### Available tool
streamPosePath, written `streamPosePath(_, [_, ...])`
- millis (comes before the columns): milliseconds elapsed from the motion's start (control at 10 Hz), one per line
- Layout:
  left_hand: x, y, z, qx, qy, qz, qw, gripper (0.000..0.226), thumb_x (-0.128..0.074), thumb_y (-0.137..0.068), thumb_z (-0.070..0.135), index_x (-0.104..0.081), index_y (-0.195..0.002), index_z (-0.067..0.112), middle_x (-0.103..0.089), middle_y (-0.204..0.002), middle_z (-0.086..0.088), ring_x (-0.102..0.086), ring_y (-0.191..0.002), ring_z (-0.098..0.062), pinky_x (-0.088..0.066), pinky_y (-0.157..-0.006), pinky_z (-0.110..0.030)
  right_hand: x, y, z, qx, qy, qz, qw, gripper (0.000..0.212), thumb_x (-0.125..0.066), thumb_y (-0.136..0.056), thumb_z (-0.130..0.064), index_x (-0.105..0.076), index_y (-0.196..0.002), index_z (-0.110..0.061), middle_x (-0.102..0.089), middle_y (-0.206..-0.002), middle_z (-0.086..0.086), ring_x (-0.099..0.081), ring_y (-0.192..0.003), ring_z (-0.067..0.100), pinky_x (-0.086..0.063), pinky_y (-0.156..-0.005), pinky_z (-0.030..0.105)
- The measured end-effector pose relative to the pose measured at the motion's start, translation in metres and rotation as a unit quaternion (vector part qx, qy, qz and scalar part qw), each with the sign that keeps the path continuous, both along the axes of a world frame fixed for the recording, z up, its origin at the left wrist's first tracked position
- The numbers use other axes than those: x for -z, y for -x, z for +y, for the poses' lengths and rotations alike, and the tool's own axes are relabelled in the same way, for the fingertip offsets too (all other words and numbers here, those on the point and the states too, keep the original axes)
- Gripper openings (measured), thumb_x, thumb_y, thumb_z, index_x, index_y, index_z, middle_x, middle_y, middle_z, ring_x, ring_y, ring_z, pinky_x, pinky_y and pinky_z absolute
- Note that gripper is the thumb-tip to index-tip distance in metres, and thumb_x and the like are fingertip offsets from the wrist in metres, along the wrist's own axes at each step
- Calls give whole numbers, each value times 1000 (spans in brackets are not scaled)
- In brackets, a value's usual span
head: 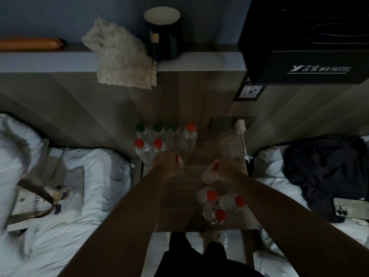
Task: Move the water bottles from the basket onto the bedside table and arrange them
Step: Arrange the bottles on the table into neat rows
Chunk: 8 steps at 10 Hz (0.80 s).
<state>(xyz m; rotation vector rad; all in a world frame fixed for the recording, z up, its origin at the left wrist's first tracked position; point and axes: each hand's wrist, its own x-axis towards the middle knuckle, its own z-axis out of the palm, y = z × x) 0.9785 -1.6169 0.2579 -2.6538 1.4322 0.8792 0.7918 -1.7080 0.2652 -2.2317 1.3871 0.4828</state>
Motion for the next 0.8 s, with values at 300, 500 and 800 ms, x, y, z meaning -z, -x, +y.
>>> streamPosePath(300, [-3,-25,-3,42,37,-28,998,29,-51,-93,26,-56,-117,11,-62,-115,-8,-60,-105,-27,-49,-89,-36,10,-50,9,10,10,-22,1000,42,-54,-85,-46,-61,-115,-18,-65,-111,9,-61,-104,30,-48,-83,35])
streamPosePath(500, [9,-32,-29,70,20,-41,997,28,-46,-94,31,-61,-111,14,-61,-118,-9,-54,-111,-30,-43,-94,-39,13,-79,-2,12,7,-5,1000,40,-56,-85,-45,-62,-112,-17,-65,-110,9,-61,-105,28,-51,-86,38])
streamPosePath(800, [22,-41,-54,102,-24,-69,992,23,-47,-95,26,-60,-107,11,-65,-111,-10,-60,-105,-31,-49,-90,-46,21,-111,-27,19,-4,1,1000,32,-50,-89,-39,-67,-96,-13,-68,-97,8,-64,-93,26,-47,-74,32])
